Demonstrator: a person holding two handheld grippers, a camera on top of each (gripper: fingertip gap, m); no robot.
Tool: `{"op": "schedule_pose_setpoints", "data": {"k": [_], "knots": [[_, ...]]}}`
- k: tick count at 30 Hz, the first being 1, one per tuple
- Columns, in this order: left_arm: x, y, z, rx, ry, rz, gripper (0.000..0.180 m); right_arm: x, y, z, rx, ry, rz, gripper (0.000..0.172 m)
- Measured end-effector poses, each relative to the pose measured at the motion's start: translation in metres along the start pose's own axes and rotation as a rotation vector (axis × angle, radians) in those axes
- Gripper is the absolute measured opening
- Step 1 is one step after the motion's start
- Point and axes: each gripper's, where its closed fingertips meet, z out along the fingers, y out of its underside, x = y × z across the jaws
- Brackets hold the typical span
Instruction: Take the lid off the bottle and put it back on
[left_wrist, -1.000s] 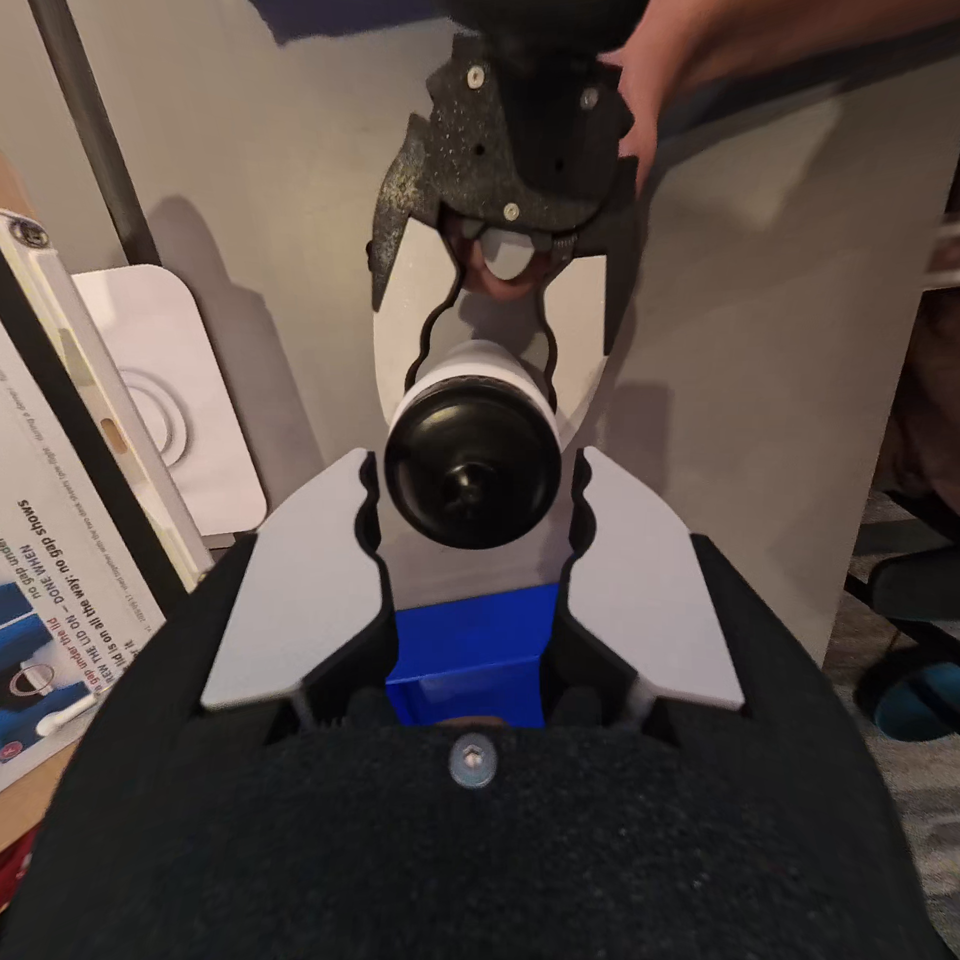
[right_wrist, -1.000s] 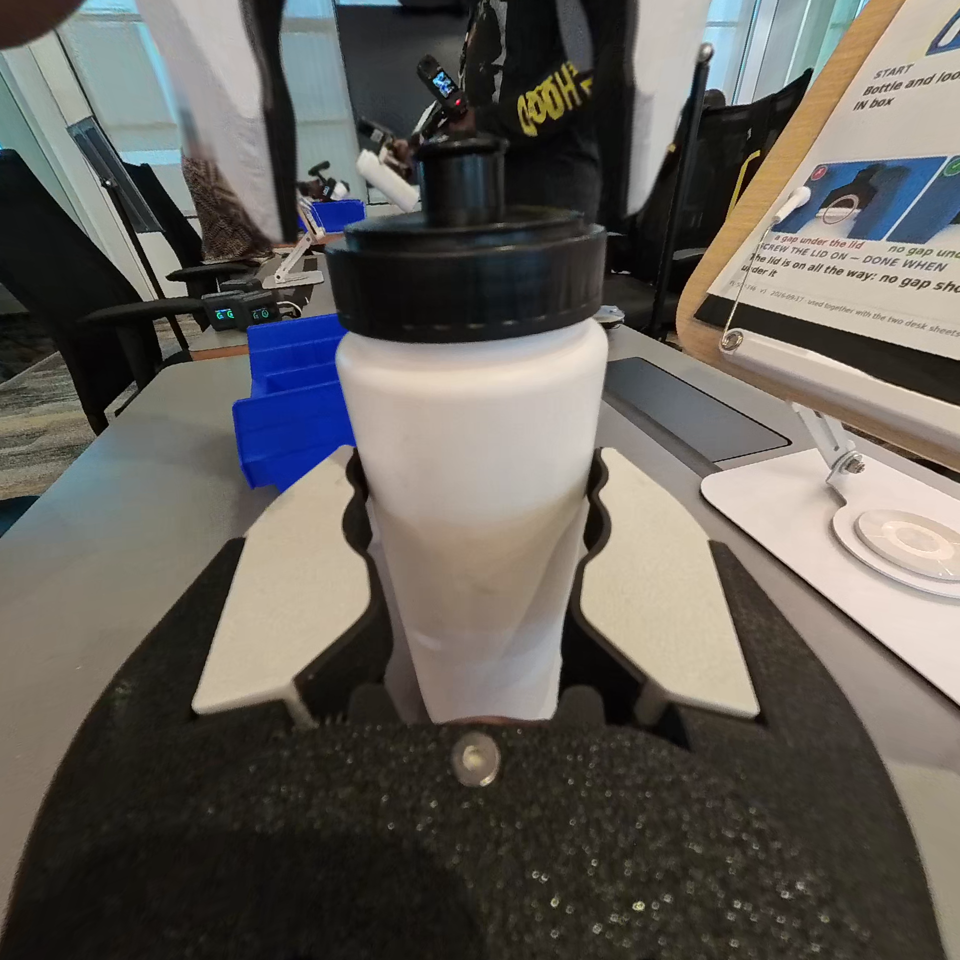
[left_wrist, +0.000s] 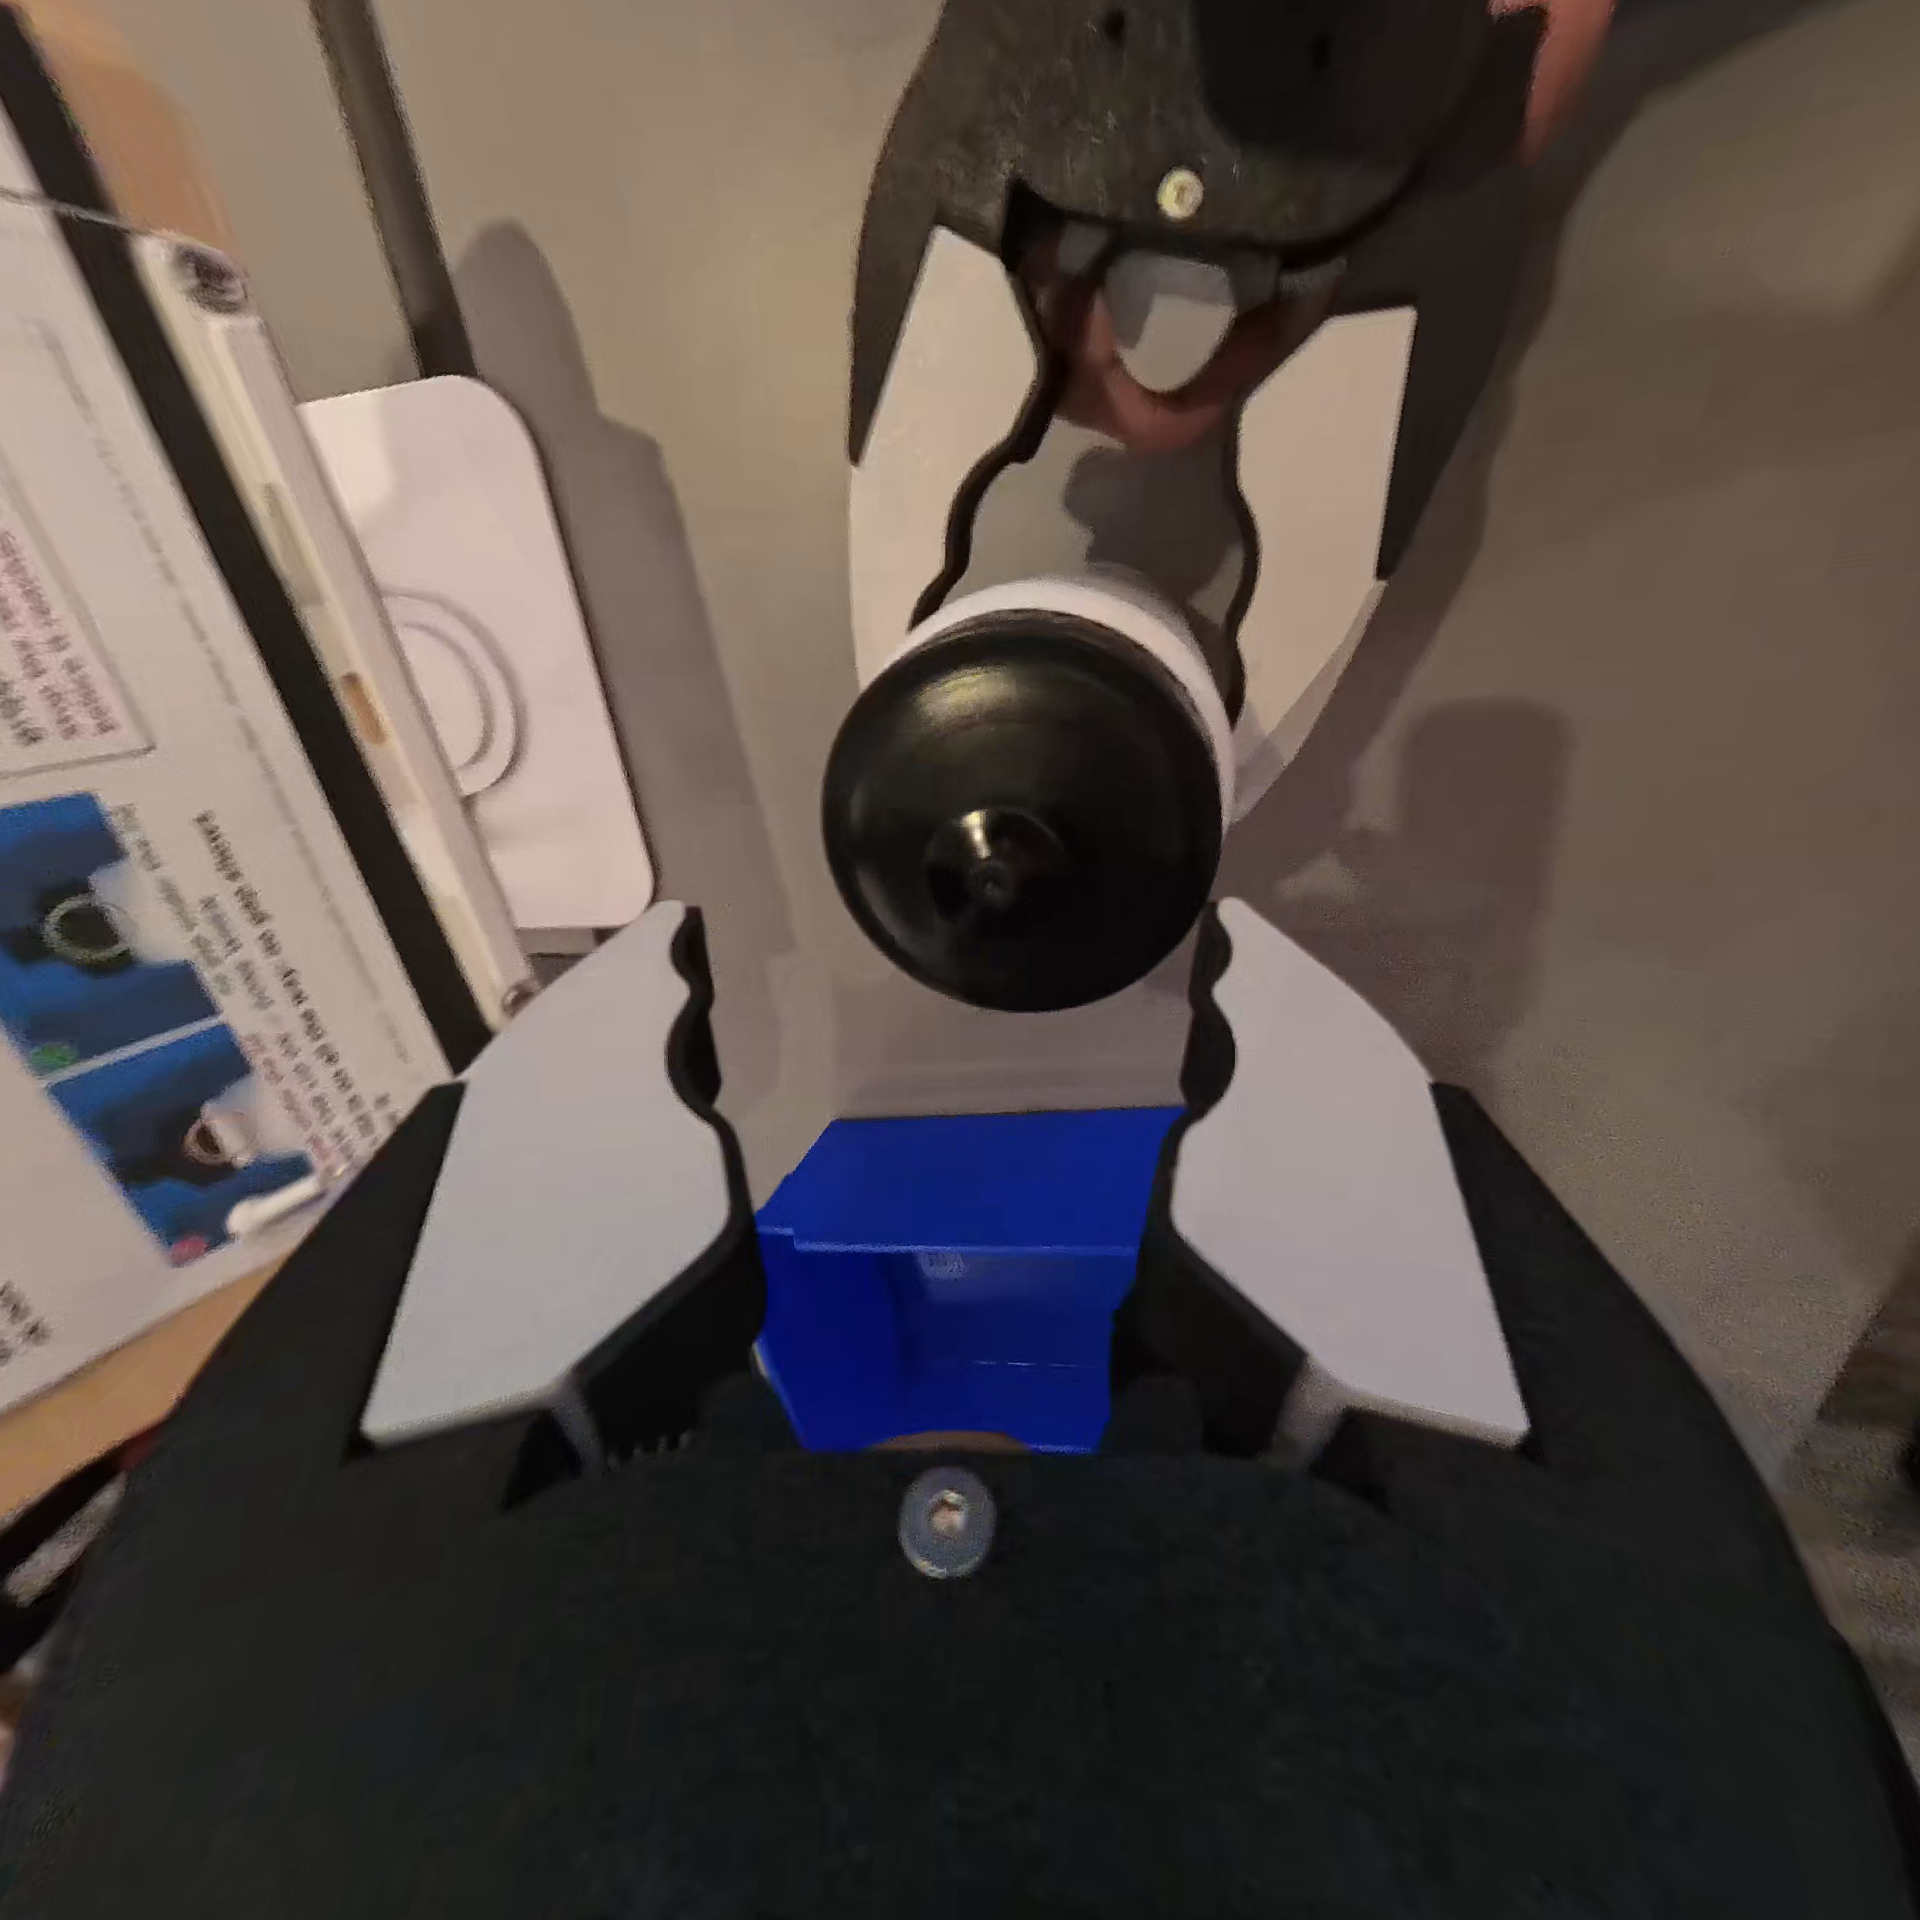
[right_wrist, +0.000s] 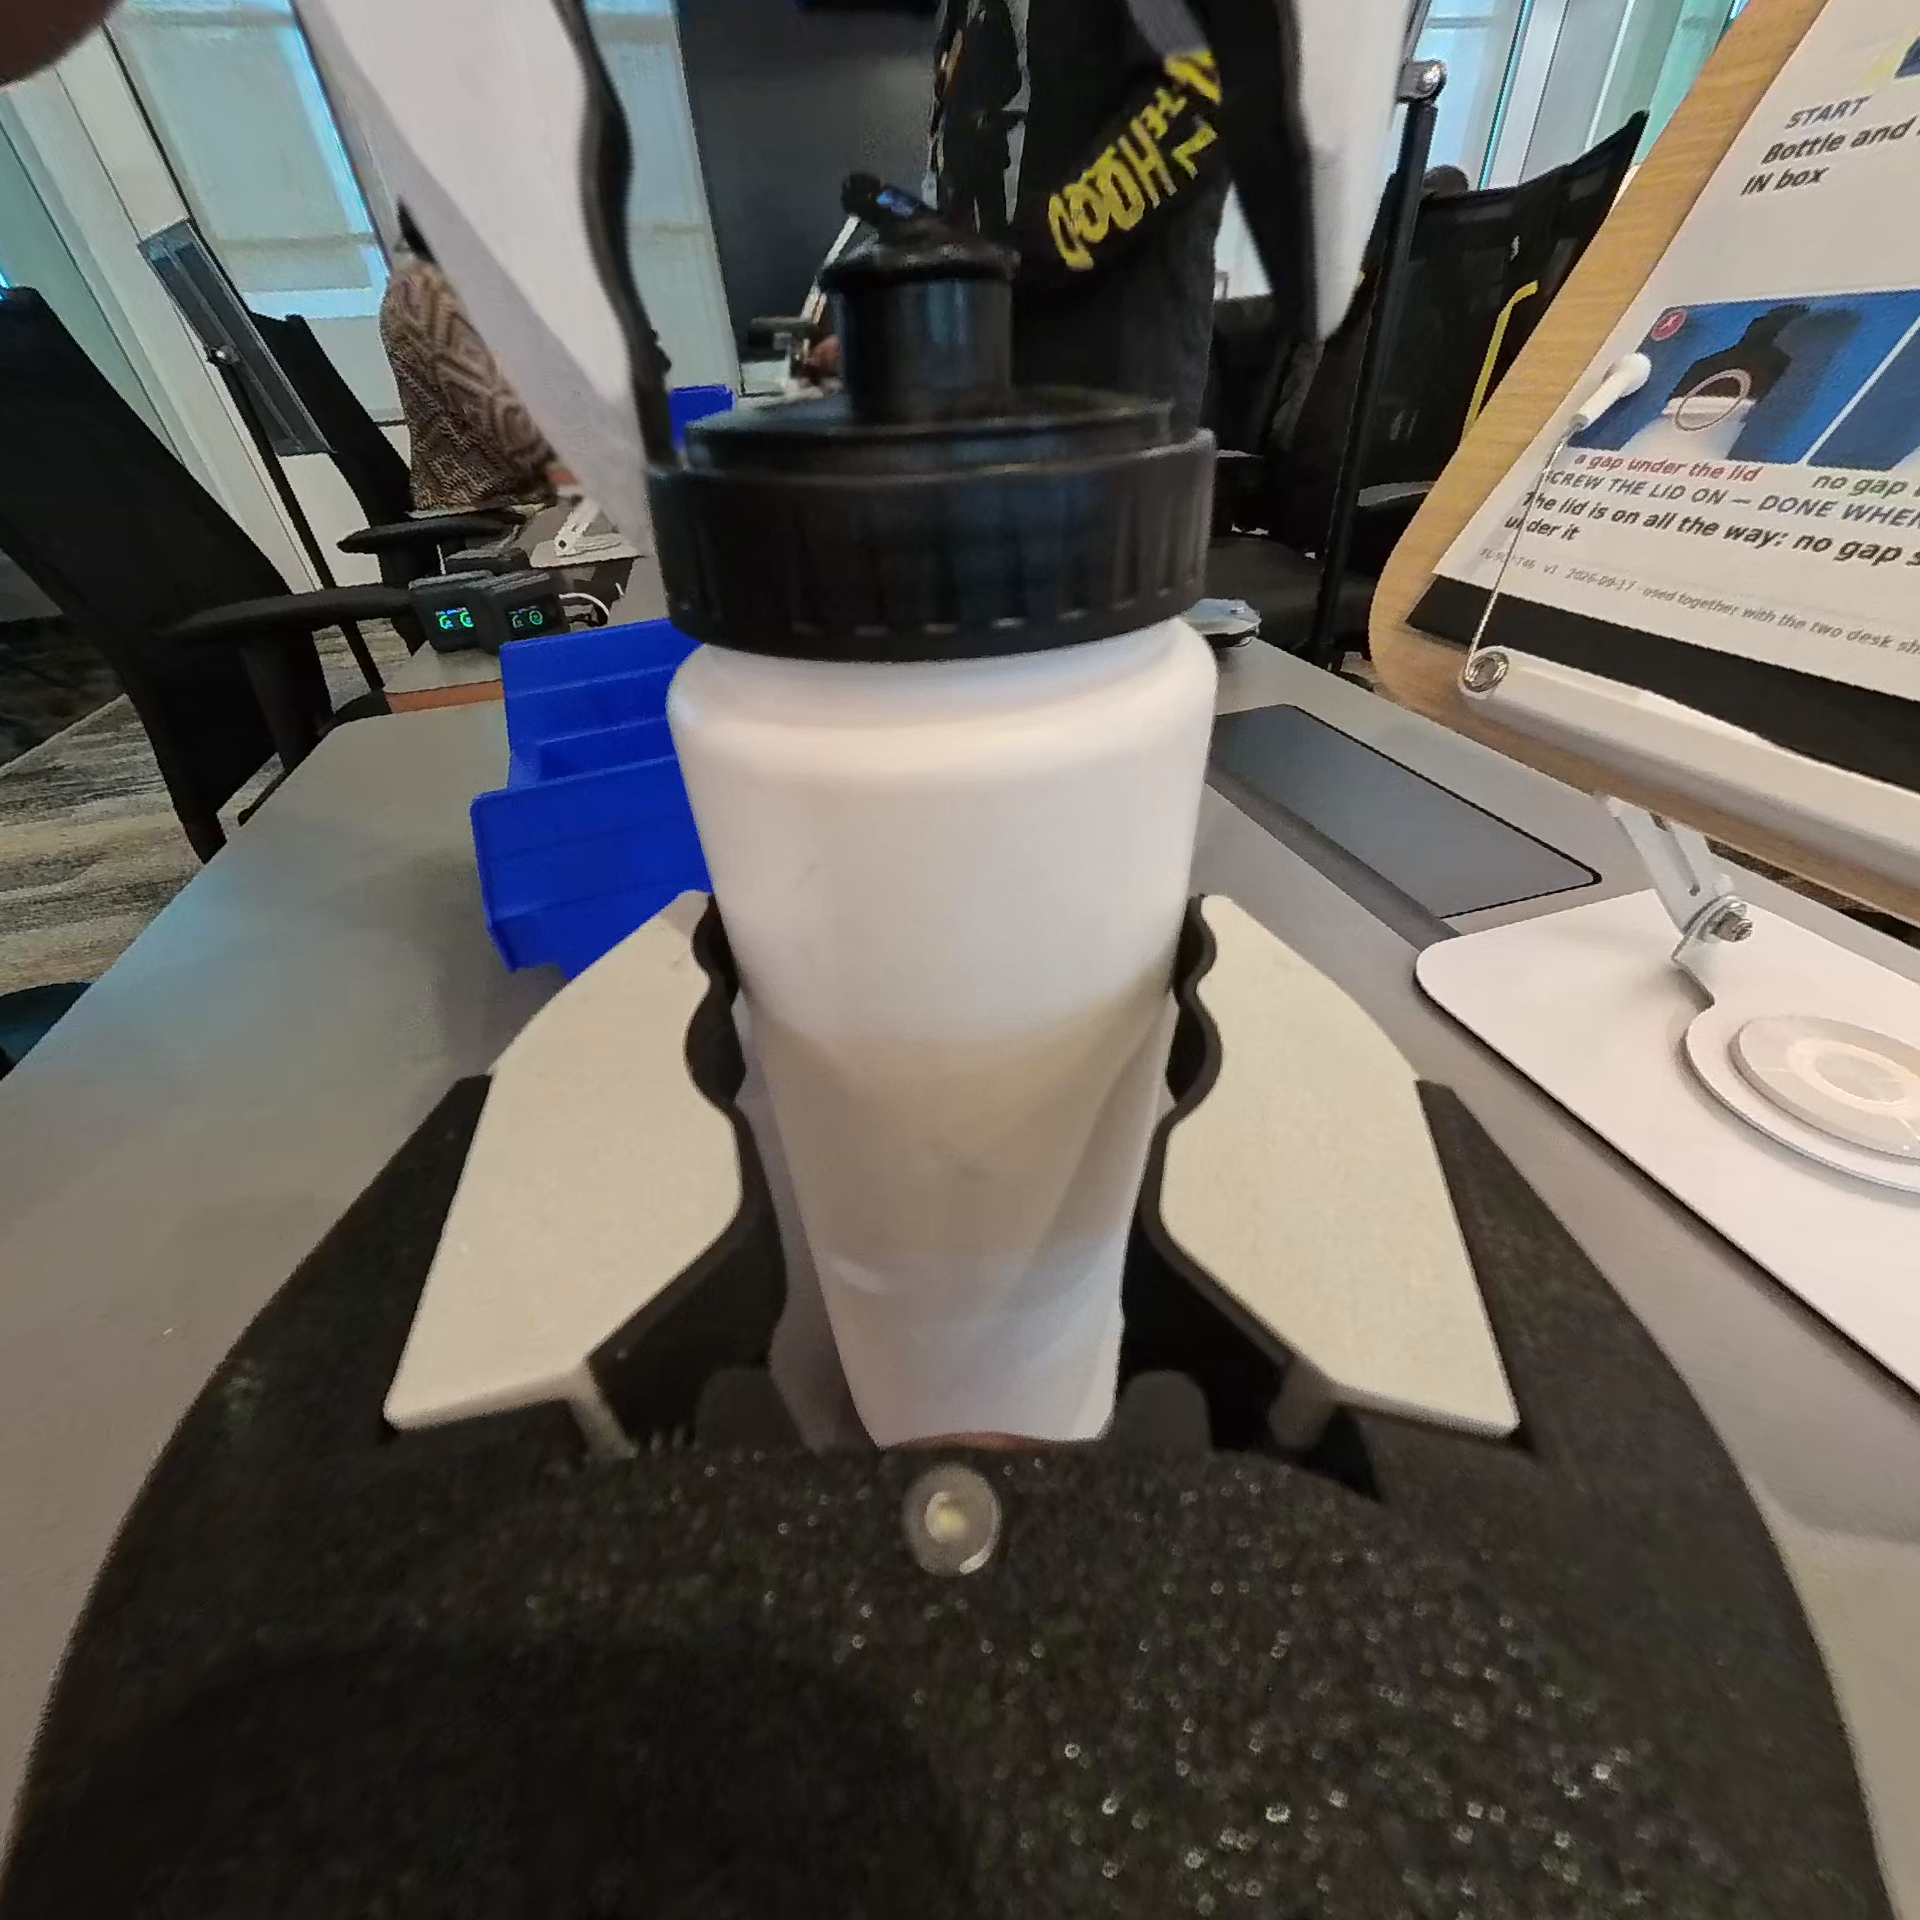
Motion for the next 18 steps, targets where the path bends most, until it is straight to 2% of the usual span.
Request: {"op": "schedule_pose_setpoints", "data": {"k": [5,8,13,16,18], "knots": [[0.015,-0.012,0.006,0.054,0.294,-0.06,0.071,-0.001,0.0,0.001,0.0,-0.003,0.003,0.081],[0.012,-0.015,0.006,0.066,0.276,-0.101,0.071,0.0,0.0,0.0,-0.006,0.006,0.003,0.081],[0.014,-0.021,0.006,0.076,0.196,-0.467,0.071,0.001,0.001,-0.003,-0.007,-0.002,-0.003,0.081],[0.012,-0.019,0.006,0.09,0.171,-0.808,0.071,0.001,0.001,-0.001,-0.015,0.012,-0.003,0.081],[0.012,-0.018,0.006,0.106,0.148,-0.842,0.071,0.001,0.001,0.0,-0.011,0.017,-0.006,0.081]]}}
